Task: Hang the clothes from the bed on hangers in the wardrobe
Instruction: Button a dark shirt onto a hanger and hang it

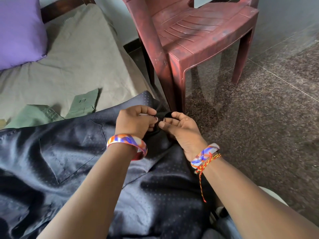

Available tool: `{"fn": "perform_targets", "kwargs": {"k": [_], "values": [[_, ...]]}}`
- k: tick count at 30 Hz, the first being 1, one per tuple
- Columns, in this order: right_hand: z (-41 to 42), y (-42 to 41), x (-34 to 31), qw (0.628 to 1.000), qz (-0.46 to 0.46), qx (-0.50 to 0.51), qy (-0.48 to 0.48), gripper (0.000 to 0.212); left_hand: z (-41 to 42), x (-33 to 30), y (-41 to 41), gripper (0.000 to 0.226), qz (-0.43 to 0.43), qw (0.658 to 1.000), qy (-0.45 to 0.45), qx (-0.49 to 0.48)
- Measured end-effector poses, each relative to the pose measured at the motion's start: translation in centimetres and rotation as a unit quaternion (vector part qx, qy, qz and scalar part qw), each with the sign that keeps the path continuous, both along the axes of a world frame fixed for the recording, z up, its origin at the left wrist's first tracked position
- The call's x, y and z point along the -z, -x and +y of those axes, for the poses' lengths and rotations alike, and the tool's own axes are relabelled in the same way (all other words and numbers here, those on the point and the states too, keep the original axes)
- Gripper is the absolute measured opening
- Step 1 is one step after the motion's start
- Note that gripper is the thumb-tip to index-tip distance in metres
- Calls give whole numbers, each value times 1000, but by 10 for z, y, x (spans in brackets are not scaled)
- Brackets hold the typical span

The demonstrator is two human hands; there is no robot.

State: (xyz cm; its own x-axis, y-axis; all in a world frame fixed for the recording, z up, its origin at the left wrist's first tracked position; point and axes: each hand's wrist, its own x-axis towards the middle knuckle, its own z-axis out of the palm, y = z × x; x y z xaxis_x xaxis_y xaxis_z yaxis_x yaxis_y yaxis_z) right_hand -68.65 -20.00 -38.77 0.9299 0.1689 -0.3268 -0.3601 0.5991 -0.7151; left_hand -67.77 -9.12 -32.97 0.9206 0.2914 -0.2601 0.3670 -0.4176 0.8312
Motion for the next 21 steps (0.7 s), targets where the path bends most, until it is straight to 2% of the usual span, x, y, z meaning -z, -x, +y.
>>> {"fn": "perform_targets", "kwargs": {"k": [4,7,8,10,12,13,18,21], "values": [[-2,2,1,999,-13,-10,39,33,0,-3,0,26,56,992,113,-21],[-2,3,2,998,-9,-13,55,33,3,-4,0,25,76,989,129,-12],[-3,3,2,998,-9,-14,57,33,5,-3,1,25,60,993,106,7],[-4,2,3,998,-10,-14,59,32,9,-2,8,15,-4,996,-43,78],[-3,2,4,998,-10,-18,59,32,10,-2,16,6,-75,966,-192,154],[-2,1,6,998,-13,-24,63,31,11,-2,20,10,-95,954,-226,174],[-1,-5,15,991,-21,-77,105,26,15,-7,19,10,-130,926,-309,176],[-3,-7,29,970,9,-122,210,20,23,-15,22,17,-114,925,-322,169]]}}
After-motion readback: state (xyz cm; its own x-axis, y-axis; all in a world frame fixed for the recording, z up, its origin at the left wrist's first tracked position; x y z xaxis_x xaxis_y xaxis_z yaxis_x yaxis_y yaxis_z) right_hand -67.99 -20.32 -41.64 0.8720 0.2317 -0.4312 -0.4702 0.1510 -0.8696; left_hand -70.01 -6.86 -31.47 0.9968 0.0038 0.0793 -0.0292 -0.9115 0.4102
